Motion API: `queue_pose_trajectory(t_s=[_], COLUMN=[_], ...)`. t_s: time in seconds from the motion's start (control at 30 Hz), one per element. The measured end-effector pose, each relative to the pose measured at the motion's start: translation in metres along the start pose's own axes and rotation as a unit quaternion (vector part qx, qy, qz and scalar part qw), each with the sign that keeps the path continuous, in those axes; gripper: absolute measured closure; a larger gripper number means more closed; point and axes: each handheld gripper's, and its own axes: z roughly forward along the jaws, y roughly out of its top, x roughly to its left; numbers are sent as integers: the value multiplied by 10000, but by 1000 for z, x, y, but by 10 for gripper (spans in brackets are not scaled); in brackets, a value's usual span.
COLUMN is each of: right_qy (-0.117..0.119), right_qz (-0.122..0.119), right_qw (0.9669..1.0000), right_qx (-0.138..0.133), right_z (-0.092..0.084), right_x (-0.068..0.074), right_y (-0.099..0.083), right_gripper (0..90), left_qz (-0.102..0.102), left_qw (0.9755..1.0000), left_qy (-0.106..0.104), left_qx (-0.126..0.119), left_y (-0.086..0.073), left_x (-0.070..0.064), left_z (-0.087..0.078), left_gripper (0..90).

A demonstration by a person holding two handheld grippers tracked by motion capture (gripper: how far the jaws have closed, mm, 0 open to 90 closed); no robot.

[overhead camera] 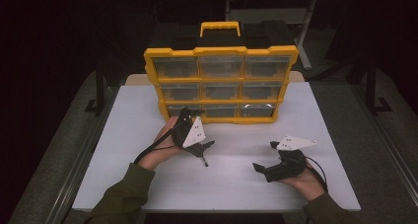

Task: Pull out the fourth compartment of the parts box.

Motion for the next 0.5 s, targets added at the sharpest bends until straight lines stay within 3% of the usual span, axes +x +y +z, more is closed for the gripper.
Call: queue_pose_trajectory(t_s=[0.5], right_qy=[1], right_qz=[1], right_qw=[10000], right_qx=[-1], right_z=[0], right_x=[0], right_y=[0], right_gripper=[0], left_qz=[381], left_qw=[9991], left_qy=[176], left_qx=[53], left_y=[2], left_x=[-5], left_z=[0], left_gripper=[8])
